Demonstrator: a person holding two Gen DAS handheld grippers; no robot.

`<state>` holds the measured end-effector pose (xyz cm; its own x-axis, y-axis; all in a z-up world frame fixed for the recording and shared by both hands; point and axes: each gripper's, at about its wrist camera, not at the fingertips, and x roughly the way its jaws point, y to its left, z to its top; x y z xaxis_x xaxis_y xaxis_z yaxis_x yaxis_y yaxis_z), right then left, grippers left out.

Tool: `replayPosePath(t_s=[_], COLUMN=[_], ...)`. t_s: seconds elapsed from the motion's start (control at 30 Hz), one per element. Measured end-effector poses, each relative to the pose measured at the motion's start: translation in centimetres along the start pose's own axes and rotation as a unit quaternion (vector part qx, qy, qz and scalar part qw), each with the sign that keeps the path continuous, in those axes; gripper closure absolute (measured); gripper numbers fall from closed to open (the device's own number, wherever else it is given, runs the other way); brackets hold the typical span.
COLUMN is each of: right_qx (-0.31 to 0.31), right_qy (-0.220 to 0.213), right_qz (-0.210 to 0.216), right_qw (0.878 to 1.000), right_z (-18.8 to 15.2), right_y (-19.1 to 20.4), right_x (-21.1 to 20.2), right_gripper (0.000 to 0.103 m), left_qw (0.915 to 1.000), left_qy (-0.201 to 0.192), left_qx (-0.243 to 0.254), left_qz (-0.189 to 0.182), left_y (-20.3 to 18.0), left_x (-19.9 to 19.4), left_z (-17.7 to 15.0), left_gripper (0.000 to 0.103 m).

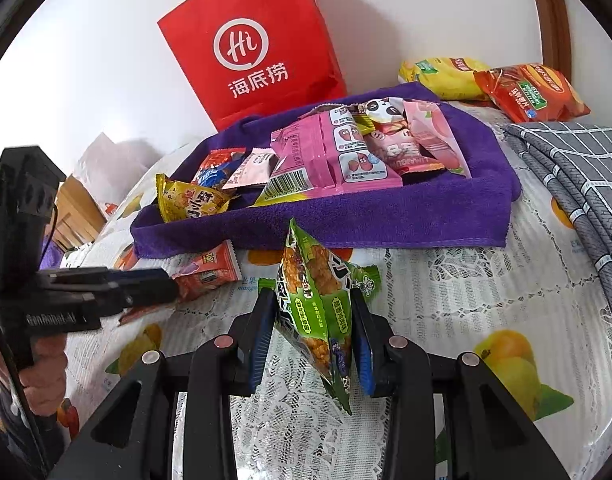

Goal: Organize snacks
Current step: 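Grasp the pink Lotso candy stick beside the towel with the left tool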

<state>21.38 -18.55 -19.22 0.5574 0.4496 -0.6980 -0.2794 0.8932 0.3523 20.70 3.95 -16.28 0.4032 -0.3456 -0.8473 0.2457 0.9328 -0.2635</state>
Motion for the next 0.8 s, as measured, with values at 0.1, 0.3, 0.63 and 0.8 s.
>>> replayPosePath(t_s=[0.1, 0.3, 0.63, 0.8], right_qx=[0.003, 0.012, 0.02, 0.023], right_qy=[-0.004, -0.012, -0.009, -0.008], right_qz=[-0.005, -0.009, -0.01, -0.007], right_qw=[1.0, 1.0, 1.0, 1.0], right_z=[0.0, 0.0, 0.0, 0.1], right_y=[-0.1, -0.5, -0.8, -0.9], right_x=[-0.2, -0.6, -0.5, -0.4], right_gripper=[0.067, 0.067, 0.067, 0.067], left_qw=[0.9997, 0.997, 0.9919, 0.9905], left_qy=[0.011, -0.001, -0.025, -0.043], left_qx=[0.019, 0.054, 0.072, 0.078], left_qz=[0.013, 0.055, 0.102, 0.105], left_y=[-0.8, -2.6, -3.8, -3.6], left_x=[0.8, 1.1, 1.6, 1.4], left_z=[-0.7, -1.3, -1.4, -1.7], left_gripper=[0.068, 0.062, 0.07, 0.079])
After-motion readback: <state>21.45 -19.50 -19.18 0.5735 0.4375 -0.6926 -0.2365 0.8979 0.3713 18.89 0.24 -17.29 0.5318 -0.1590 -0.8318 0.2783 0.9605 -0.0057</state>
